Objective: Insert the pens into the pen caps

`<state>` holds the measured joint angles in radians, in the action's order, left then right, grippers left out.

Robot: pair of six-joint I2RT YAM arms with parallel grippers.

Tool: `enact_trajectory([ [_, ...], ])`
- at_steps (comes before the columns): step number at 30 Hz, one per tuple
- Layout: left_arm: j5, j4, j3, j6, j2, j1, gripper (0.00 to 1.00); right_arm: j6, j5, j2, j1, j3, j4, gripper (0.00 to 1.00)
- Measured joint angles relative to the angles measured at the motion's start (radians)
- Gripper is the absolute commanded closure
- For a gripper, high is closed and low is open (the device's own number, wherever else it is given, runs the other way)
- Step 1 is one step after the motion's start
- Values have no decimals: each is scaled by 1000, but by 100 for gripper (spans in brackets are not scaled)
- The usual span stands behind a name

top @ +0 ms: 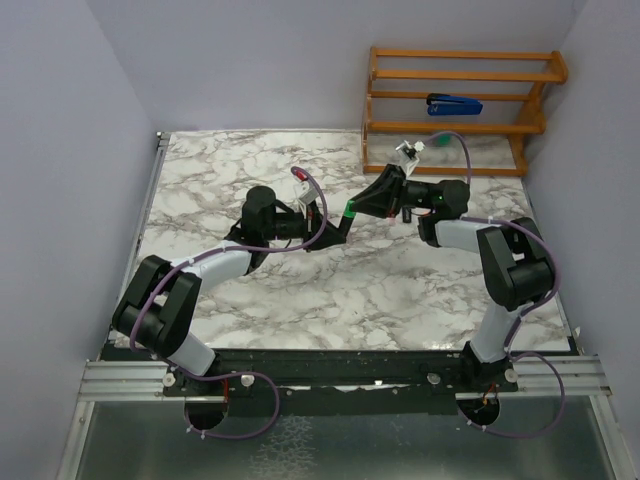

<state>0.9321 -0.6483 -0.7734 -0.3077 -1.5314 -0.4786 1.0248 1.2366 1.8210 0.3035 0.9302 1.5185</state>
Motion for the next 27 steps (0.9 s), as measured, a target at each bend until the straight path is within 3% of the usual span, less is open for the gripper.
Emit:
enact_trajectory([
  [27, 4, 33, 0, 9, 0, 22, 100, 15, 7, 43, 16, 35, 2, 99],
])
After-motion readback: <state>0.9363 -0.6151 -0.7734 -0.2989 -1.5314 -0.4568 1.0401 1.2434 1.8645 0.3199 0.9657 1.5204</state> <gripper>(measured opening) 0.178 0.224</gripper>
